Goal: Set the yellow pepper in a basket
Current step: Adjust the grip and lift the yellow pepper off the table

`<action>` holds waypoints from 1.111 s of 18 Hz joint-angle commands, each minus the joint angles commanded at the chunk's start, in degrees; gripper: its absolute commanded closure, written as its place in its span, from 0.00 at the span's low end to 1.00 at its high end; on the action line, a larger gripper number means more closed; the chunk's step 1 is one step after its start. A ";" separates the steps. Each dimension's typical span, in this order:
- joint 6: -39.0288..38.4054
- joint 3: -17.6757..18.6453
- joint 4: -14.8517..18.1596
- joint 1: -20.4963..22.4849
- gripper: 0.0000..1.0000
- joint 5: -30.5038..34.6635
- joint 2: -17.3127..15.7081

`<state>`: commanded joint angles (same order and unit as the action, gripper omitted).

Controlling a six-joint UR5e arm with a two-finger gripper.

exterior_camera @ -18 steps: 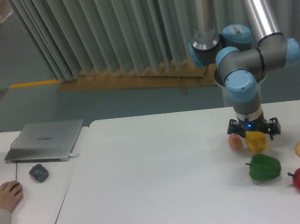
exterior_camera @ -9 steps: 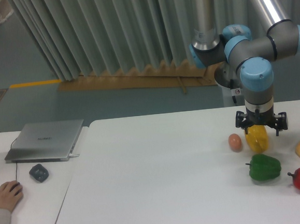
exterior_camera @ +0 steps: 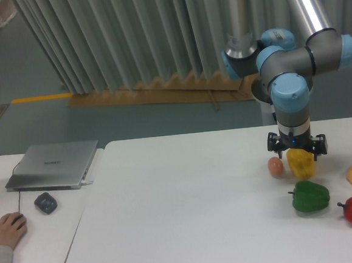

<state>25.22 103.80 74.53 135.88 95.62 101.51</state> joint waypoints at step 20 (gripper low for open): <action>0.00 1.23 -2.37 -0.17 0.00 1.23 1.05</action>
<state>25.22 105.03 72.16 135.70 96.85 102.57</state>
